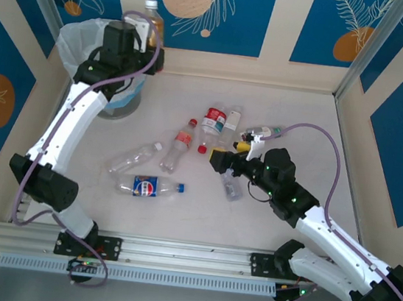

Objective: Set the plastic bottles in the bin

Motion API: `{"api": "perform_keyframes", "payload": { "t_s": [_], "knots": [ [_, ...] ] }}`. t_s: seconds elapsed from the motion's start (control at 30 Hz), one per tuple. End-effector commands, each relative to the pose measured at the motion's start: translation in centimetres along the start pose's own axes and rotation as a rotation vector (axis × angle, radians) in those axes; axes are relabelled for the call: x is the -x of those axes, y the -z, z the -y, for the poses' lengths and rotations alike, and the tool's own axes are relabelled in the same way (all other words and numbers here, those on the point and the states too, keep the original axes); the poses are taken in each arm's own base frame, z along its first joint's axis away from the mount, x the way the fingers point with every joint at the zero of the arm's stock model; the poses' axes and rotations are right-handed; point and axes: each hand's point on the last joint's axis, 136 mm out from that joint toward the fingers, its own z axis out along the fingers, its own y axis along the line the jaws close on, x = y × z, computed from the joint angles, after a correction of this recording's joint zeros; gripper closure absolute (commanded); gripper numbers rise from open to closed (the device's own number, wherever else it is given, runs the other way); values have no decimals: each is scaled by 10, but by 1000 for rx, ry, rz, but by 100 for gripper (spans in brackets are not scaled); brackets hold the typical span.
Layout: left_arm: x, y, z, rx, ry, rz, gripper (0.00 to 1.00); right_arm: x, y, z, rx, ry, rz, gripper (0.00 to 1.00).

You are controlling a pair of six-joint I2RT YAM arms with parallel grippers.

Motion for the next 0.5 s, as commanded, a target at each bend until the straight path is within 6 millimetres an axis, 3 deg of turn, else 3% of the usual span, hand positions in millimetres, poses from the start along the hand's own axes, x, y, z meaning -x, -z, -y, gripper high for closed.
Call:
{"api": "perform_keyframes", "payload": {
  "t_s": [0.0, 0.17, 0.47],
  "knots": [
    [1, -7, -49, 183, -52, -31, 52, 10, 7, -6, 30, 4, 51, 0],
    [12, -16, -104, 344, -35, -26, 51, 7, 9, -3, 22, -12, 57, 0],
    [7, -41, -162, 455, 1, -43, 49, -1, 7, 2, 16, -56, 56, 0]
  ]
}}
